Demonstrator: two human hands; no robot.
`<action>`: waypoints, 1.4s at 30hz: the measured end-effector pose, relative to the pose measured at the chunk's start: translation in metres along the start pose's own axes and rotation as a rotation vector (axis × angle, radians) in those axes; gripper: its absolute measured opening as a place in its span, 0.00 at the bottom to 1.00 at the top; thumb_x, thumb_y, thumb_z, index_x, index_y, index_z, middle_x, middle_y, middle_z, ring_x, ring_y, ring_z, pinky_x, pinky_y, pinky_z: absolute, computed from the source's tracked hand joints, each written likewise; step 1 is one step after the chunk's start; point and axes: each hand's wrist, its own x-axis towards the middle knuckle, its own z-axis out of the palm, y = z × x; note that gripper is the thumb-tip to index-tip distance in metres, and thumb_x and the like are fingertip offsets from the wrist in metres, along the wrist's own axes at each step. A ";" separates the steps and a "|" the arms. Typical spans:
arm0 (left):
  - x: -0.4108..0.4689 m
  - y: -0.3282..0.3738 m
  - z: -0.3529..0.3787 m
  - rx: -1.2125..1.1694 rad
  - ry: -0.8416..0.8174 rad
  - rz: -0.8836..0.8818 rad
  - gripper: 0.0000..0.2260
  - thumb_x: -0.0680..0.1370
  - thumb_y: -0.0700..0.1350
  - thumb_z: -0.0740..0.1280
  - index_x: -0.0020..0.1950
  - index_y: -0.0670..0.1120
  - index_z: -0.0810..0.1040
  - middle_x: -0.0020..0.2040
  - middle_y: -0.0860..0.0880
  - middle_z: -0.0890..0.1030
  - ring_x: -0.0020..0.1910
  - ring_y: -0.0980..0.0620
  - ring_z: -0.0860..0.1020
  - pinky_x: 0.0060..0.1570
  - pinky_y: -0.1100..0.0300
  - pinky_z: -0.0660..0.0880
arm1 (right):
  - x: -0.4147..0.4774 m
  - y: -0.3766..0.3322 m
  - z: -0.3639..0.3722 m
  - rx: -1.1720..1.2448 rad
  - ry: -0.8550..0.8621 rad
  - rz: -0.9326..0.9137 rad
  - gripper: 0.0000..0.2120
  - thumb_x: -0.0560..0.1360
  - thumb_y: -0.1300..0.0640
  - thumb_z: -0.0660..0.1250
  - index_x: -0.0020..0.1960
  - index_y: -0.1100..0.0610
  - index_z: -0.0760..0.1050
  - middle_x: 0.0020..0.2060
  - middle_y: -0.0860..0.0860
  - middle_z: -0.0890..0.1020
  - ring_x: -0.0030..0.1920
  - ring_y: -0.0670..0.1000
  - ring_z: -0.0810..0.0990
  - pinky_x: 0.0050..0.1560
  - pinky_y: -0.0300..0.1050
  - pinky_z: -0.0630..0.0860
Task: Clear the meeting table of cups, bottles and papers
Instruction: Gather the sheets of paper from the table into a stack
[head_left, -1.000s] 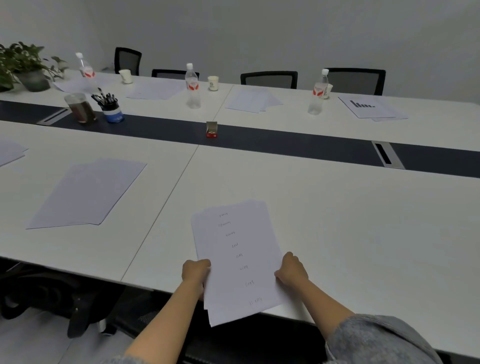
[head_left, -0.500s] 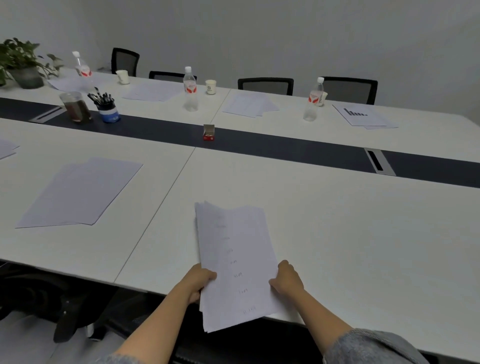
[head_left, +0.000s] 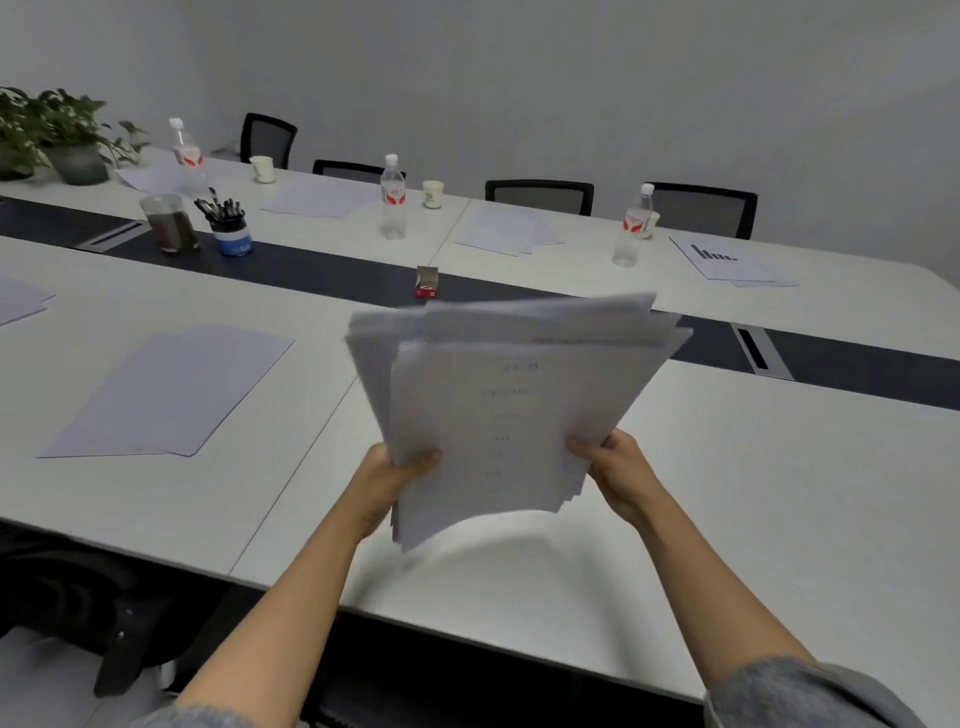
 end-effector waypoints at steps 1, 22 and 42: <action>0.003 0.002 -0.001 -0.033 0.047 0.027 0.19 0.57 0.51 0.74 0.46 0.47 0.80 0.38 0.52 0.84 0.38 0.52 0.81 0.37 0.60 0.77 | -0.001 -0.001 0.004 -0.020 -0.008 -0.006 0.08 0.66 0.66 0.70 0.44 0.60 0.78 0.34 0.47 0.85 0.37 0.48 0.81 0.36 0.36 0.77; 0.011 0.016 -0.018 -0.005 0.134 0.198 0.30 0.56 0.55 0.73 0.56 0.47 0.76 0.51 0.49 0.81 0.47 0.56 0.80 0.42 0.65 0.76 | 0.005 -0.012 0.034 0.013 -0.037 -0.051 0.14 0.68 0.63 0.70 0.52 0.53 0.76 0.48 0.50 0.82 0.49 0.49 0.80 0.51 0.43 0.77; 0.010 0.034 -0.022 -0.049 0.207 0.206 0.26 0.55 0.54 0.71 0.51 0.48 0.77 0.47 0.50 0.81 0.45 0.53 0.79 0.41 0.62 0.75 | 0.026 -0.046 0.056 -0.095 -0.040 -0.116 0.08 0.72 0.62 0.69 0.47 0.51 0.76 0.43 0.48 0.80 0.45 0.47 0.78 0.43 0.40 0.77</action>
